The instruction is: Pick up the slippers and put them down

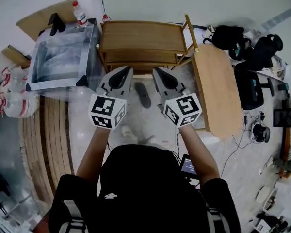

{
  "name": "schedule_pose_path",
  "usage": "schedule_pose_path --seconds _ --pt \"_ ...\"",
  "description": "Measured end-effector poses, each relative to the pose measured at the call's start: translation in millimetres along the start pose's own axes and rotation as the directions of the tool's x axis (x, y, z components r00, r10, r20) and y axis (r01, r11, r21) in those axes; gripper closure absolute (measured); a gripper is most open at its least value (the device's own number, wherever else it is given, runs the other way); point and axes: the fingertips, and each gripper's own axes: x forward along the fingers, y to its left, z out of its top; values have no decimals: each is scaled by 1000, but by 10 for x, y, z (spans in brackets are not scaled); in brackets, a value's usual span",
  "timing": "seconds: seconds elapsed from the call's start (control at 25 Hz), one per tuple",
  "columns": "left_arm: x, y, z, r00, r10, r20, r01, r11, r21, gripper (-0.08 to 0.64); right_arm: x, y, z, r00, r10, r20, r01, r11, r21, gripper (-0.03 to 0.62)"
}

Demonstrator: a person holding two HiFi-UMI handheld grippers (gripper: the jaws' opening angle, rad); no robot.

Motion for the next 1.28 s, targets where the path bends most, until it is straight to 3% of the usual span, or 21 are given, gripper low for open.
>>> schedule_pose_path --seconds 0.4,0.96,1.28 --pt "-213 -537 240 999 11 51 -13 1000 25 554 -516 38 245 999 27 43 -26 999 -24 594" --pt "-540 -856 409 993 46 106 -53 997 55 554 -939 170 432 995 39 97 -34 998 -53 594" --pt "-584 -1042 457 993 27 112 -35 997 66 554 -1109 208 492 993 40 115 -33 998 -58 594"
